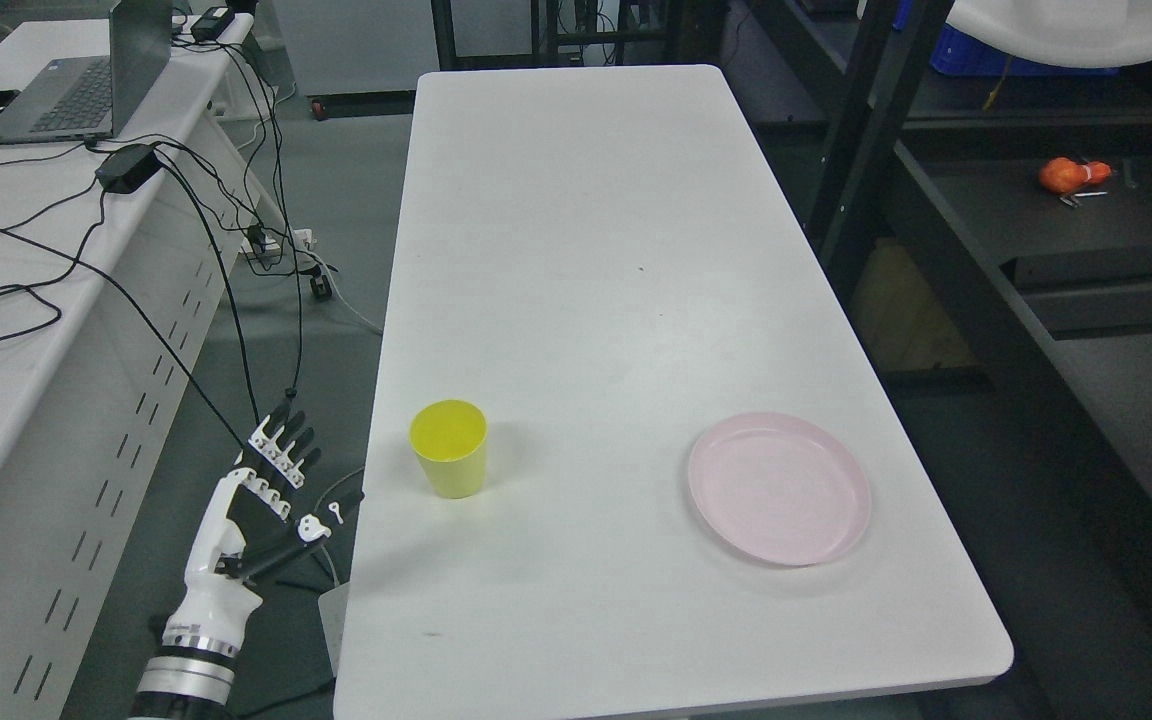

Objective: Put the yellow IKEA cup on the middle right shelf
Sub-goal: 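Reach the left hand forward toward the yellow cup on the table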

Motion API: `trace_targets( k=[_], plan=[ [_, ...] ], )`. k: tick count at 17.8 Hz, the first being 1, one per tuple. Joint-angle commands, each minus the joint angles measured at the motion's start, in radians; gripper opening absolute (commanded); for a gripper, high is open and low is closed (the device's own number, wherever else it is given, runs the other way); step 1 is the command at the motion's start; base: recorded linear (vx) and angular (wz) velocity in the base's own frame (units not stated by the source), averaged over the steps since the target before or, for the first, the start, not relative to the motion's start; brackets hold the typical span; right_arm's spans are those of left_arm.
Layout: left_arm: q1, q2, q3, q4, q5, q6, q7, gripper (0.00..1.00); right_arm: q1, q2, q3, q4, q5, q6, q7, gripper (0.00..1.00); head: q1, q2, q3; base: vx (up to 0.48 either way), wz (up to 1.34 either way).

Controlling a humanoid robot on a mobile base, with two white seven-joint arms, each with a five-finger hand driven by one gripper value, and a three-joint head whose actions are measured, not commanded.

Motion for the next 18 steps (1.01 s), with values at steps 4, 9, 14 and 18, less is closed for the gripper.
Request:
trace_targets(
  k=[4, 9, 14, 18],
  plan=[
    [-0.025, 0.017, 0.013, 0.035, 0.002, -0.005, -0.001, 0.99, 0.014, -0.017, 0.017, 0.000, -0.025, 0.000, 0.001, 0.99, 0.0000, 0.000, 0.000, 0.013, -0.03],
    [-0.182, 0.017, 0.069, 0.269, 0.003, -0.008, -0.001, 0.99, 0.014, -0.017, 0.017, 0.000, -0.025, 0.000, 0.001, 0.99, 0.0000, 0.000, 0.000, 0.000, 0.00],
    [-0.269, 0.017, 0.034, 0.345, 0.060, -0.005, -0.050, 0.97, 0.014, -0.017, 0.017, 0.000, -0.025, 0.000, 0.001, 0.99, 0.0000, 0.000, 0.000, 0.000, 0.00],
    [-0.259, 0.017, -0.072, 0.348, 0.043, -0.007, -0.121, 0.97, 0.014, -0.017, 0.017, 0.000, -0.025, 0.000, 0.001, 1.00, 0.0000, 0.000, 0.000, 0.000, 0.00]
  ],
)
